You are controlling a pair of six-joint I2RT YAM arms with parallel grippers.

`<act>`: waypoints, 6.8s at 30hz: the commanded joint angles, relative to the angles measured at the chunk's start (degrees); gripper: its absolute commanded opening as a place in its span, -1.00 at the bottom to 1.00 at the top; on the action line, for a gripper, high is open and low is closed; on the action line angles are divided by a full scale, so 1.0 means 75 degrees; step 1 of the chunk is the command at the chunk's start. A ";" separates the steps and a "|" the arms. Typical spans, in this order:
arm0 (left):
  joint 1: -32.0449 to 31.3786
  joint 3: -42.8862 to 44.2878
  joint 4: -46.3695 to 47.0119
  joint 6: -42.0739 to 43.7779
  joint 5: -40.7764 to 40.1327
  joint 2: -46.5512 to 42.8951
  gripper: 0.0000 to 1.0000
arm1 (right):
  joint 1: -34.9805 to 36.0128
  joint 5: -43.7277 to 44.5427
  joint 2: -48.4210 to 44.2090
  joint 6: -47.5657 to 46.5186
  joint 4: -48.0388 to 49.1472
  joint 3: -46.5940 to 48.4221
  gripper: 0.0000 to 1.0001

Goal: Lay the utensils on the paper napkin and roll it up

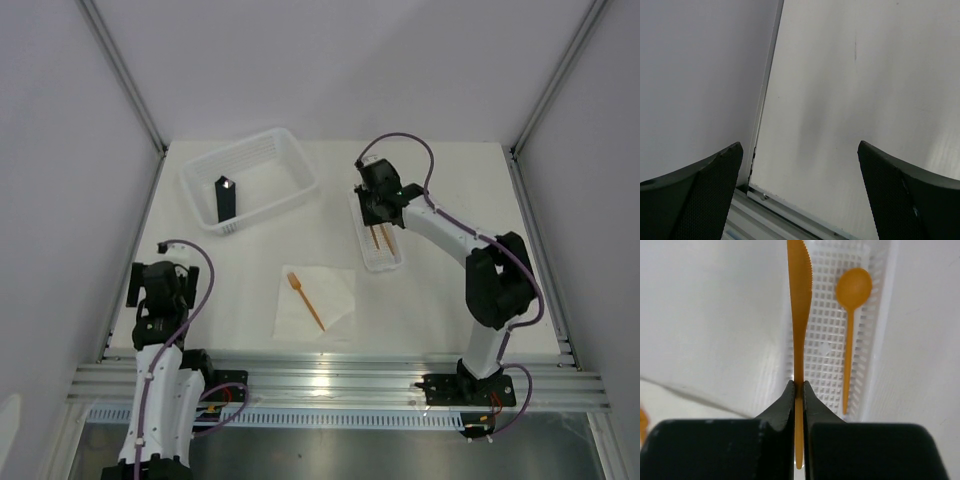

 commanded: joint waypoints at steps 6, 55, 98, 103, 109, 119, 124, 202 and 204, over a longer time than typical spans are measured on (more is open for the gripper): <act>0.0102 0.0134 -0.0530 -0.0466 0.1051 -0.0779 0.99 | 0.2552 -0.0093 -0.1389 0.1104 0.0867 -0.1404 -1.00; 0.0524 0.0029 -0.0483 -0.0313 0.0852 -0.0557 0.99 | 0.3914 0.0200 -0.0075 0.2559 0.1444 -0.1795 -1.00; 0.0524 0.0040 -0.0518 -0.0313 0.1028 -0.0651 0.99 | 0.3891 0.0025 0.0088 0.2758 0.1608 -0.1783 -0.80; 0.0524 0.0017 -0.0529 -0.0313 0.1040 -0.0651 0.99 | 0.3879 0.0166 0.0006 0.2711 0.1608 -0.1771 -0.65; 0.0524 0.0017 -0.0530 -0.0290 0.1075 -0.0651 0.99 | 0.3867 0.0130 -0.0005 0.2629 0.1596 -0.1689 -0.62; 0.0524 0.0017 -0.0541 -0.0290 0.1040 -0.0627 0.99 | 0.2852 -0.0033 -0.1361 0.2103 0.1489 -0.1477 -0.63; 0.0524 -0.0030 -0.0530 -0.0267 0.1098 -0.0616 0.99 | 0.1128 -0.0443 -0.1811 0.1365 0.1514 -0.1548 -0.64; 0.0512 0.1623 -0.2557 0.0038 0.4169 -0.0639 0.99 | 0.3281 0.0223 -0.0217 0.1621 0.2018 -0.1795 -1.00; 0.0512 0.1611 -0.2545 0.0050 0.4169 -0.0651 0.99 | 0.3293 0.0212 -0.0076 0.1586 0.2018 -0.1818 -1.00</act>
